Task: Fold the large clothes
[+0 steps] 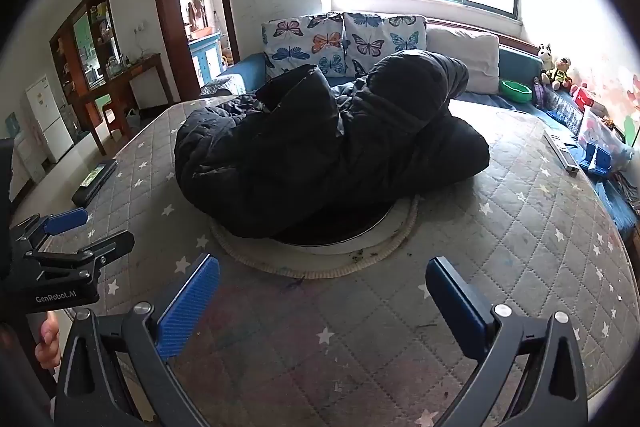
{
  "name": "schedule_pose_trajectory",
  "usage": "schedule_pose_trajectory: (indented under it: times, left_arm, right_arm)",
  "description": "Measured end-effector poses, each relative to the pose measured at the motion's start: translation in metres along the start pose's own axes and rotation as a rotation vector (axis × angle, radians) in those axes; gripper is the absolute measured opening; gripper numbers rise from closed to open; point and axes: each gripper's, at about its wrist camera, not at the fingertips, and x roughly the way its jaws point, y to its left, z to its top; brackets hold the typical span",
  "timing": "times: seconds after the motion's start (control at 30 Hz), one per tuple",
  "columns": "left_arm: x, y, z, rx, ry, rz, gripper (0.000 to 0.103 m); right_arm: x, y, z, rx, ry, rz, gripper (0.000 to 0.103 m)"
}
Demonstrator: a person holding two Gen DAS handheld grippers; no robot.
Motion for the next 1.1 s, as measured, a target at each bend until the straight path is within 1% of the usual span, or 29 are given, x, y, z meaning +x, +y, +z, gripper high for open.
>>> schedule_pose_trajectory:
  times: [0.07,0.1,0.2,0.3,0.43,0.63,0.8,1.1]
  left_arm:
    - [0.0008,-0.0044,-0.0027,0.012,-0.005,-0.009,0.103]
    - [-0.0001,0.0003,-0.0021,-0.015,0.000,-0.035,0.103]
    - [0.0025,-0.0025,-0.0028,-0.021,0.032,-0.041,0.103]
    - [0.0058,0.0017,-0.0007,-0.040,0.042,-0.051,0.103]
    - [0.0050,0.0020,0.0002,-0.042,0.032,-0.038,0.103]
    - [0.0080,0.0027,0.0008,-0.049,0.044,-0.042,0.103]
    - [0.0075,-0.0015,-0.0006,-0.018,0.030,-0.009,0.103]
    - [0.0092,-0.0055,-0.0002,-0.003,0.034,-0.019,0.103]
  right_arm:
    - [-0.0011,0.0001,-0.0002,-0.002,-0.003,-0.001,0.103]
    - [0.0000,0.0003,0.0001,-0.002,0.006,-0.002,0.103]
    - [-0.0001,0.0003,0.0003,0.005,0.003,0.004,0.103]
    - [0.0013,-0.0018,-0.0029,0.003,-0.001,0.006,0.103]
    - [0.0010,-0.0003,-0.0019,0.002,0.000,0.008,0.103]
    - [0.0022,0.0001,-0.0004,0.003,0.009,0.010,0.103]
    - [0.0022,0.0001,-0.0002,0.002,0.010,0.013,0.103]
    - [0.0035,0.0005,0.0011,0.002,0.012,0.018,0.103]
